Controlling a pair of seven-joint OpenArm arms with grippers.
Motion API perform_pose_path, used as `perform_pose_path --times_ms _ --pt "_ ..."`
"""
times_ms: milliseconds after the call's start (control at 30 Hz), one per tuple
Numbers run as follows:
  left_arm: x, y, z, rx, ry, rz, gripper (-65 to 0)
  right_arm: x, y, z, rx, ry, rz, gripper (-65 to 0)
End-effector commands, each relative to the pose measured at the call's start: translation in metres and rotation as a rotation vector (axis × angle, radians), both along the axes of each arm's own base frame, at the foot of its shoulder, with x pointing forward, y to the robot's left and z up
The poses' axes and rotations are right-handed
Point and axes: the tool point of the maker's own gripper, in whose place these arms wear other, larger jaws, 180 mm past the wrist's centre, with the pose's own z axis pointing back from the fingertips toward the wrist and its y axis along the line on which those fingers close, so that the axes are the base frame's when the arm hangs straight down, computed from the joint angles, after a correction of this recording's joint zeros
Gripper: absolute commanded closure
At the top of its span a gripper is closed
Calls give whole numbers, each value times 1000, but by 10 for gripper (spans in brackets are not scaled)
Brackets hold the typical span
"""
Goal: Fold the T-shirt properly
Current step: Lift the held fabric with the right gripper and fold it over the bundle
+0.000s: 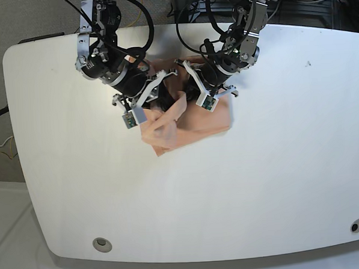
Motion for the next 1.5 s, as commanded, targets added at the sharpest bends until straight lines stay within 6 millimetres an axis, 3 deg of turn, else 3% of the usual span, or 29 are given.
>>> perform_pose_path --times_ms 0,233,600,700,933,1033,1333,1467 --pt "3 -1 4 -3 -14 -1 -10 8 16 23 60 -67 13 0" --pt "3 -1 4 -4 -14 0 -10 6 41 30 108 -61 42 0" --pt "5 -1 9 -6 -26 1 -10 8 44 2 106 18 46 -38" --pt "8 -1 18 -11 -52 1 -12 7 44 0 108 26 46 -147" --pt "14 2 33 -11 -98 0 -13 6 45 -1 109 29 48 -485" --pt "17 6 36 -11 -106 12 -14 6 45 0 109 27 48 -578" --pt "23 16 39 -10 -115 47 -14 8 44 7 109 4 46 -538" --pt "29 20 50 -15 -144 64 -14 9 43 8 108 -1 44 -539"
